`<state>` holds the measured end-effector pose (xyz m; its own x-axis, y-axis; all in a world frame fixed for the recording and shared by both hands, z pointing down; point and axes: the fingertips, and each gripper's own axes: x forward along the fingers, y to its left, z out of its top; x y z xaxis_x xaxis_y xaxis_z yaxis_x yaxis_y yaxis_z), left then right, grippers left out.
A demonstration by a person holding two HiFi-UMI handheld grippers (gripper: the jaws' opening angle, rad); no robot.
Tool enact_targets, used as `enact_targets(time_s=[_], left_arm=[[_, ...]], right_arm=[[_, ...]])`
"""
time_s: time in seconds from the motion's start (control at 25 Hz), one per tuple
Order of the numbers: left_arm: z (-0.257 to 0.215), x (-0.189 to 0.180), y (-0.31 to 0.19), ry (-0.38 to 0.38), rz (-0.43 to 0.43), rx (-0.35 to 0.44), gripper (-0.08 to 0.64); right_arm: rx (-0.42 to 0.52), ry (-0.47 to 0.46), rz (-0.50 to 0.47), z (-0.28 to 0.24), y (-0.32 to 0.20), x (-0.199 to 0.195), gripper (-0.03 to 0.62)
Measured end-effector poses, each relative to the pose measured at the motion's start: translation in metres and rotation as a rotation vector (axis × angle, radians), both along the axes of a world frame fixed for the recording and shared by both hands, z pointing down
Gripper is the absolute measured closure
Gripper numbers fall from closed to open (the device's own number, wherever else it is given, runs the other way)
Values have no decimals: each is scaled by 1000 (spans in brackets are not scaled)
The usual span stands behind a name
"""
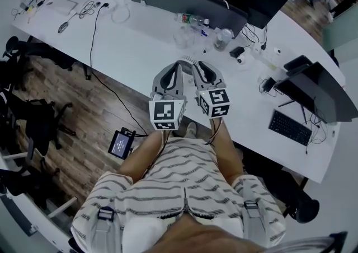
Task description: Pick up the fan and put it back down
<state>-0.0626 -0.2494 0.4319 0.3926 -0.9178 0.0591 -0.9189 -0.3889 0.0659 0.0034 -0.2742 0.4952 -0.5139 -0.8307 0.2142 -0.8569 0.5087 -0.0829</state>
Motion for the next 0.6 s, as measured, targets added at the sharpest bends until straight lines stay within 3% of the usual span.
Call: enact_targets(time_s=[0.6], left_arm=[[5,-2,-4,1,-3,-10,554]], right_arm=[[-147,207,-202,59,-22,-3,444]])
